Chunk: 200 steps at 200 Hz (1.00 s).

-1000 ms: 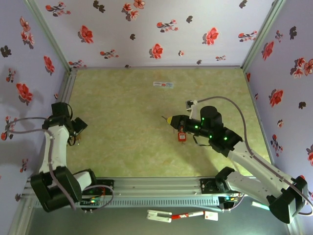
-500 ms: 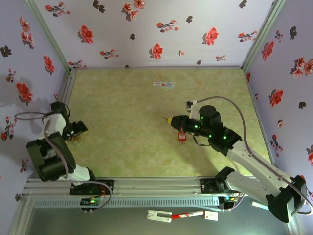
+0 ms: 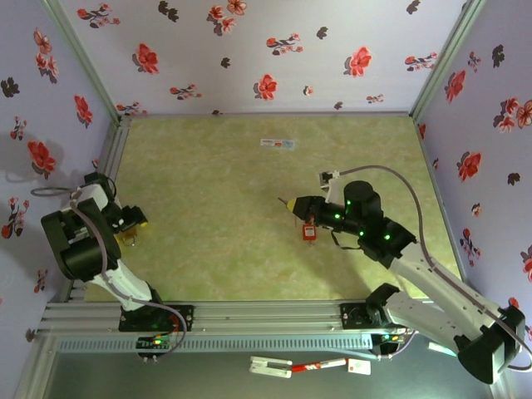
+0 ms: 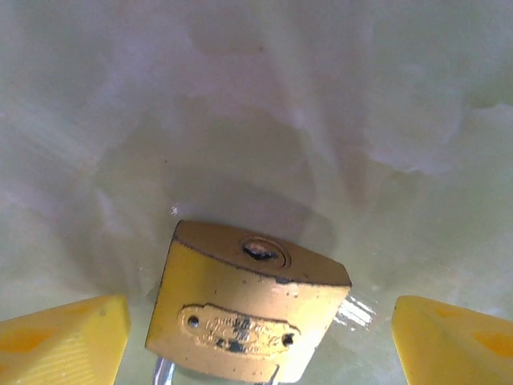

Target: Unlock with the key

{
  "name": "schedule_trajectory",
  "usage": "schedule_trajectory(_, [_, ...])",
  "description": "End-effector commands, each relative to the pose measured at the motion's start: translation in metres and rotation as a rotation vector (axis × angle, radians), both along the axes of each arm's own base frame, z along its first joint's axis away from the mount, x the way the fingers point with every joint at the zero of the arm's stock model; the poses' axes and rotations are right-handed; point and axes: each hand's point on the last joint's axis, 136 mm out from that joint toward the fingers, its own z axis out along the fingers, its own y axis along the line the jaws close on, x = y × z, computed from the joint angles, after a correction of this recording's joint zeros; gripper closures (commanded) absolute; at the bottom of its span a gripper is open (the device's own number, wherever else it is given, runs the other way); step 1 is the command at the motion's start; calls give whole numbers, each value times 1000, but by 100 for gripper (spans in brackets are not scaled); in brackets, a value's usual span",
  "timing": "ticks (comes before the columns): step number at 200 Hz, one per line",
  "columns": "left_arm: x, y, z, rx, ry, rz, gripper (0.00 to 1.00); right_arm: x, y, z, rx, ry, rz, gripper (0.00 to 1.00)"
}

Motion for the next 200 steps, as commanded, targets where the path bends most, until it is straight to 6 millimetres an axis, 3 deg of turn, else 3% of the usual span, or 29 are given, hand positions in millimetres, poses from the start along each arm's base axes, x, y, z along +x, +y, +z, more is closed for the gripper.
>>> schedule_trajectory(1, [5, -2, -4, -40, -3, -37, 21, 0, -7, 2, -1, -2, -32, 100])
schedule_trajectory(30, [11, -14, -6, -110, -35, -36, 36, 0, -8, 1, -2, 2, -36, 100])
schedule_trajectory(105, [18, -36, -2, -134, -48, -103, 48, 1, -8, -4, -3, 4, -39, 100])
schedule_trajectory(132, [21, -48, 0, -140, -52, -140, 58, 1, -9, -7, -10, 6, -42, 100])
schedule_trajectory(162, [34, -72, 14, -138, -114, -239, 65, 6, -14, -21, -49, 43, -73, 100])
schedule_trajectory(200, [50, -121, 39, -129, -212, -466, 70, 9, -19, -52, -87, 166, -90, 100])
